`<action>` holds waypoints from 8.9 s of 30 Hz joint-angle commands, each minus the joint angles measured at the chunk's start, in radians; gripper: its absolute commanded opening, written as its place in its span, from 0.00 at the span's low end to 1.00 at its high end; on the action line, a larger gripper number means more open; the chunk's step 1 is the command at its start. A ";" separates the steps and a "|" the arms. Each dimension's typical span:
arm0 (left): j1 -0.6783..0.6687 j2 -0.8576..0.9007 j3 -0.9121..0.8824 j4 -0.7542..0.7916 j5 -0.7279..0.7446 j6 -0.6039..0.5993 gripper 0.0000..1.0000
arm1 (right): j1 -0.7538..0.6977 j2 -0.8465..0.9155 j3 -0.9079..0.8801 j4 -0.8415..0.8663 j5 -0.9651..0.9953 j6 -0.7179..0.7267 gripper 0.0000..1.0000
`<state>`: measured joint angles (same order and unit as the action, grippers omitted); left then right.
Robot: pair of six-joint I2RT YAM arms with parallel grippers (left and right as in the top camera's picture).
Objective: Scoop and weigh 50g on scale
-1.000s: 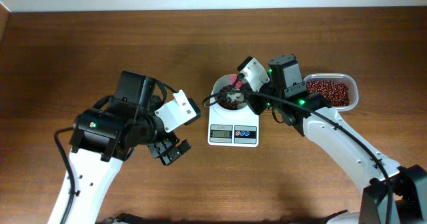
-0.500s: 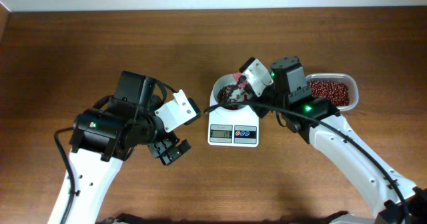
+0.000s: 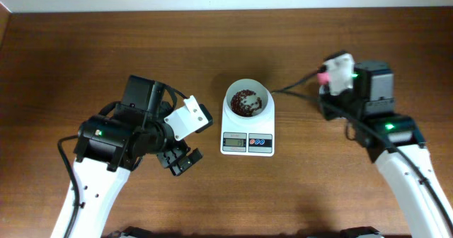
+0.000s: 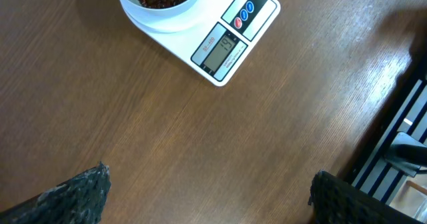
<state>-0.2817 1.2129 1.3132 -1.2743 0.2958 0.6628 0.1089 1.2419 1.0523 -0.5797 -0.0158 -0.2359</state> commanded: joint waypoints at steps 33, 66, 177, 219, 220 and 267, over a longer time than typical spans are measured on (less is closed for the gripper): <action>0.006 -0.002 -0.004 0.001 0.003 0.016 0.99 | -0.621 0.403 0.000 -0.060 -0.745 0.206 0.04; 0.006 -0.002 -0.004 0.001 0.003 0.016 0.99 | -0.686 0.403 0.000 -0.086 -1.264 0.349 0.04; 0.006 -0.002 -0.004 0.001 0.003 0.016 0.99 | -0.456 0.122 0.117 -0.401 -0.311 0.470 0.04; 0.006 -0.002 -0.004 0.001 0.003 0.016 0.99 | -0.377 0.539 0.102 -0.021 -0.377 0.218 0.04; 0.006 -0.002 -0.004 0.001 0.003 0.016 0.99 | -0.378 0.540 0.102 -0.020 -0.377 0.218 0.04; 0.006 -0.002 -0.004 0.001 0.003 0.016 0.99 | -0.503 0.603 0.104 0.046 -0.744 0.376 0.04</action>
<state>-0.2817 1.2129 1.3125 -1.2743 0.2958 0.6628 -0.3923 1.8320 1.1622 -0.5411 -0.7170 0.1360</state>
